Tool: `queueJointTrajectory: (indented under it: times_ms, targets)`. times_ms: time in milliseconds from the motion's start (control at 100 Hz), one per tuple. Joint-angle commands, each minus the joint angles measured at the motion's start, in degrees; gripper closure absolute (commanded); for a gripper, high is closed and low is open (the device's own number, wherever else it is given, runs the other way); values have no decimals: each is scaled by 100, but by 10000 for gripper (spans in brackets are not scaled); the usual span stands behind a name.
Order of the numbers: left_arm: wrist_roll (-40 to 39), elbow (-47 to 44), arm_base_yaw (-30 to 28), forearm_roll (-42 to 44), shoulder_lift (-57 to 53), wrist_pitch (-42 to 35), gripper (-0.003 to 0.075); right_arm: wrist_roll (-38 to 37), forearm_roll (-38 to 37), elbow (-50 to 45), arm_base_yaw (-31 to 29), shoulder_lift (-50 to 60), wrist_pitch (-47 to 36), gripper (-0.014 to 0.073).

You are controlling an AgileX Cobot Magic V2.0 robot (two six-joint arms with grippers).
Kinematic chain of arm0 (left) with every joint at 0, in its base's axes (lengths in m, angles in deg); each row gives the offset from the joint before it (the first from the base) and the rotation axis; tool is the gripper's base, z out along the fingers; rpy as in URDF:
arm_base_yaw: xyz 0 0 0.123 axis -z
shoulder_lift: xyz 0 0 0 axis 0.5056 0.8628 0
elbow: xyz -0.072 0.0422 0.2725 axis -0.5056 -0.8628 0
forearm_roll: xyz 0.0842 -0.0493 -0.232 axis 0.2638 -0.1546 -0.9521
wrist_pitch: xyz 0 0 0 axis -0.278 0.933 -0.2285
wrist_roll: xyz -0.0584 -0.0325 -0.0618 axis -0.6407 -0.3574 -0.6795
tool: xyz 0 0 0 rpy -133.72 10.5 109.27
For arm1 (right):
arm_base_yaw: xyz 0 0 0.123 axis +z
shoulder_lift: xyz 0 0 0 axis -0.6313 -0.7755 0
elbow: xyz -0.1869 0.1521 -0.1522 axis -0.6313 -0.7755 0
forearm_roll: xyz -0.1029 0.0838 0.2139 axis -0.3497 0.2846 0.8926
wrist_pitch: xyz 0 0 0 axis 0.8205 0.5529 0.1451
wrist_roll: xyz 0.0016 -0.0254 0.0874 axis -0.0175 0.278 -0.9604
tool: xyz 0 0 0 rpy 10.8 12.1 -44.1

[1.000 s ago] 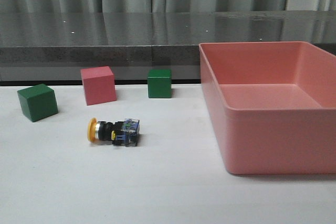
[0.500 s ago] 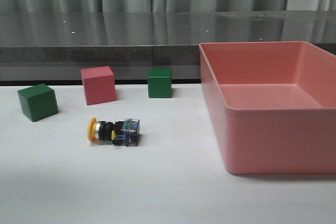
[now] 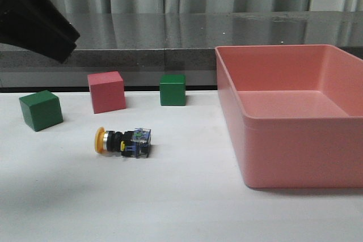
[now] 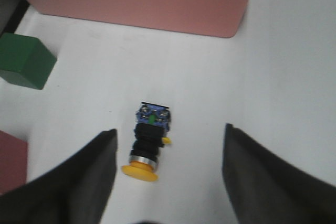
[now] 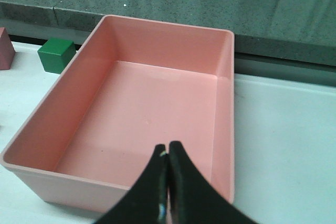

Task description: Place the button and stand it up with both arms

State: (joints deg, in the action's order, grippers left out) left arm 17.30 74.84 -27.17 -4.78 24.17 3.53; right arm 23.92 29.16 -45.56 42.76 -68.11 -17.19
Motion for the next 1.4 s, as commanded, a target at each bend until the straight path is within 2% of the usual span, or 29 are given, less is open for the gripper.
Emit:
queueJointTrajectory:
  times_ms: [0,120,310,380,530,760,1390]
  targets:
    - [125,204,7,-387,-187,-413,148,1,46,148,-38,6,-375,655]
    - [111,204,7,-546,-187,-747,170,1,46,148,-38,6,-375,655]
    - [122,204,7,-696,-113,-725,282,1,46,148,-38,6,-375,655]
    - [285,204,7,-696,6,-715,277,1,46,148,-38,6,-375,655]
    - [1337,204,7,-860,456,-398,276,1,46,148,-38,6,-370,655]
    - [2771,204,-5,-1967,1240,48,276,1,46,148,-38,6,-358,655]
    - [4203,204,-5,-2380,2571,248,276,1,46,148,-38,6,-347,655]
